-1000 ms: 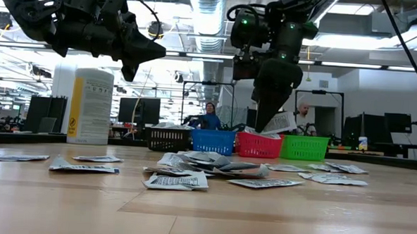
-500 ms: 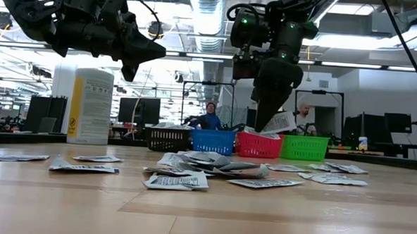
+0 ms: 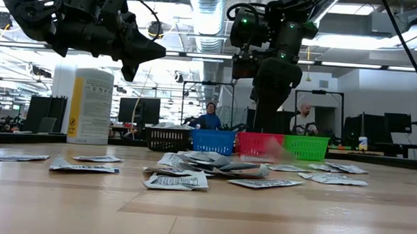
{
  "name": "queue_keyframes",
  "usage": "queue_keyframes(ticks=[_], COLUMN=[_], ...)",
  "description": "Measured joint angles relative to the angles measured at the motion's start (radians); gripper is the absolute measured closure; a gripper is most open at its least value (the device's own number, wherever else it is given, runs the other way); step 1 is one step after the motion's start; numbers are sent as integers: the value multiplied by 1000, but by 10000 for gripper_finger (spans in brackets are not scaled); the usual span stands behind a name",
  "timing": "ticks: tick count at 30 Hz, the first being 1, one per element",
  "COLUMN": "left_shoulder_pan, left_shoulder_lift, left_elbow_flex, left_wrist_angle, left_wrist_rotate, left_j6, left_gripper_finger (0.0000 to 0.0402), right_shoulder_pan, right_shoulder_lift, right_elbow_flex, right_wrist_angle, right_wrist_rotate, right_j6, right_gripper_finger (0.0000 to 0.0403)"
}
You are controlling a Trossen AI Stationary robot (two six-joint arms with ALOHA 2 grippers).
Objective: Pick & Place First Aid Supplies
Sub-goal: Put the orange ointment pack in the blue bin
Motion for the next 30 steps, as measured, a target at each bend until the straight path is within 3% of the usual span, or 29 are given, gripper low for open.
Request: queue_keyframes(ticks=[6, 15, 30], left_shoulder_pan=[0, 0, 0], left_shoulder_lift=[0, 0, 0], left_elbow_flex=[0, 0, 0], left_wrist_angle=[0, 0, -3], left_wrist_rotate=[0, 0, 0], left_j6=[0, 0, 0], left_gripper_finger=[358, 358, 358], right_shoulder_pan=[0, 14, 46], right_shoulder_lift=[0, 0, -4], right_elbow_flex=[0, -48, -239], right_wrist_angle=[-1, -108, 145], right_wrist_rotate=[0, 0, 8], right_j6=[1, -37, -41], right_gripper_finger=[318, 315, 315])
